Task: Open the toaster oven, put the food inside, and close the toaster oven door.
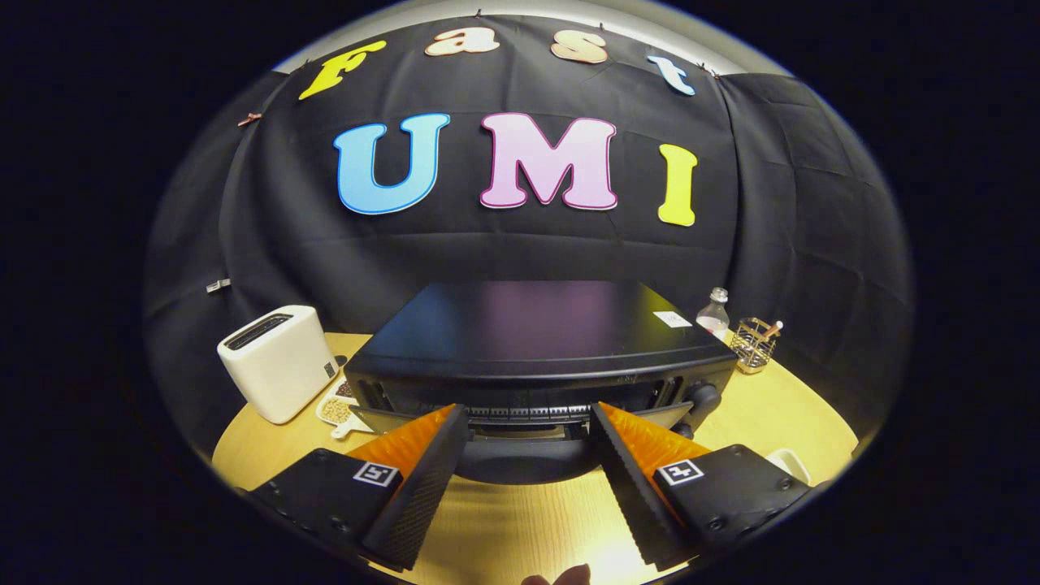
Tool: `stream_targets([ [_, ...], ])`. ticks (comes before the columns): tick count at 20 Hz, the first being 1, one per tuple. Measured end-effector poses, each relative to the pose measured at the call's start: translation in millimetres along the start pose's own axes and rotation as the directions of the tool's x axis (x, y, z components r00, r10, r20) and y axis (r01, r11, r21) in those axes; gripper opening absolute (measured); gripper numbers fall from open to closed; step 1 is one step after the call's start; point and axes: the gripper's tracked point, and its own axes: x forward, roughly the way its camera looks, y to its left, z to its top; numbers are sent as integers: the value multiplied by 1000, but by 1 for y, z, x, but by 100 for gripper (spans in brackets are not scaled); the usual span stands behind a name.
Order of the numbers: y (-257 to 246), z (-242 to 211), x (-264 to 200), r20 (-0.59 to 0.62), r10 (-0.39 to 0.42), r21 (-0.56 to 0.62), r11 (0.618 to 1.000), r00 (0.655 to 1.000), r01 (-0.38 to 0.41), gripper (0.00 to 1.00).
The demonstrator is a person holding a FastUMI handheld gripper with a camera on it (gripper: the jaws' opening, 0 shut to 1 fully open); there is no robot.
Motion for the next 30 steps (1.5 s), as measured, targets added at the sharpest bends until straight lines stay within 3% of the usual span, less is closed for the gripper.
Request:
stream_targets([
  [9, -2, -69, -42, -155, 31, 27, 999, 987, -27, 98],
  [16, -4, -118, -55, -295, 44, 36, 999, 955, -35, 100],
  [20, -4, -142, -56, -349, 72, -2, 997, 935, -77, 100],
  [26, -10, -162, -63, -409, 91, 22, 996, 908, -90, 100],
  [30, -20, -150, -74, -379, 128, 6, 991, 917, -136, 100],
])
